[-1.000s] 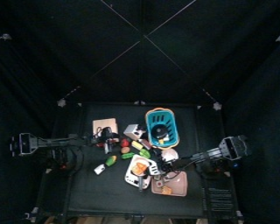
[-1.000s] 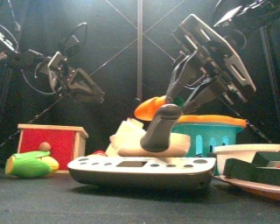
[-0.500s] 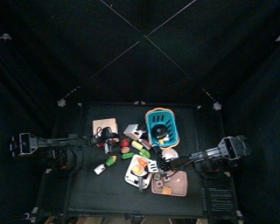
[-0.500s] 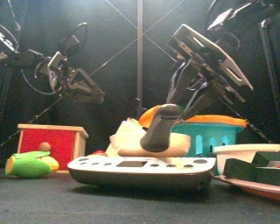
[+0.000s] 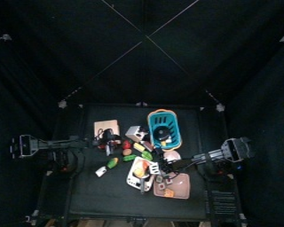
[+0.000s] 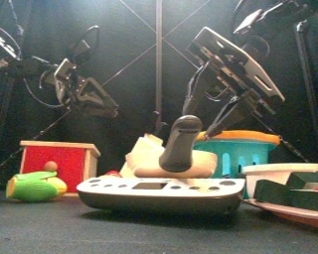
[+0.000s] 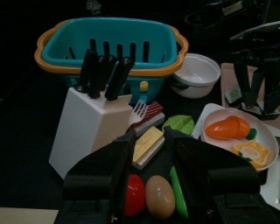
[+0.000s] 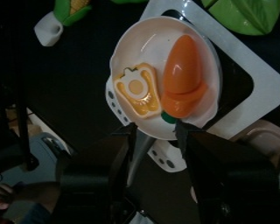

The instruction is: Place carrot into pan

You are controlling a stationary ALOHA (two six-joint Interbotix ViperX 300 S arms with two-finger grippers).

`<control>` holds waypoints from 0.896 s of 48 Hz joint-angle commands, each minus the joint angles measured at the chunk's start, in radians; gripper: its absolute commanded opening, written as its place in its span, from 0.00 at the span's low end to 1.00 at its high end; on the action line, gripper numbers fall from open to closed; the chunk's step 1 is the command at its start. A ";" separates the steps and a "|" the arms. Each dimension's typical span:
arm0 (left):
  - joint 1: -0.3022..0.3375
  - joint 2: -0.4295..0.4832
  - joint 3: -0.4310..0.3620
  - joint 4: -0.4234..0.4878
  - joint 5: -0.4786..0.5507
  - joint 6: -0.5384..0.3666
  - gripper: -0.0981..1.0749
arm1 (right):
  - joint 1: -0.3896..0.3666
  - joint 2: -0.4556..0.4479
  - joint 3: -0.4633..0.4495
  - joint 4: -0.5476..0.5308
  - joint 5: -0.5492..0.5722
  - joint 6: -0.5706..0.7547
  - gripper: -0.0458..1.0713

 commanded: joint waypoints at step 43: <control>0.005 0.000 -0.008 -0.002 -0.005 0.002 0.72 | -0.006 -0.038 -0.026 -0.124 -0.002 -0.017 0.75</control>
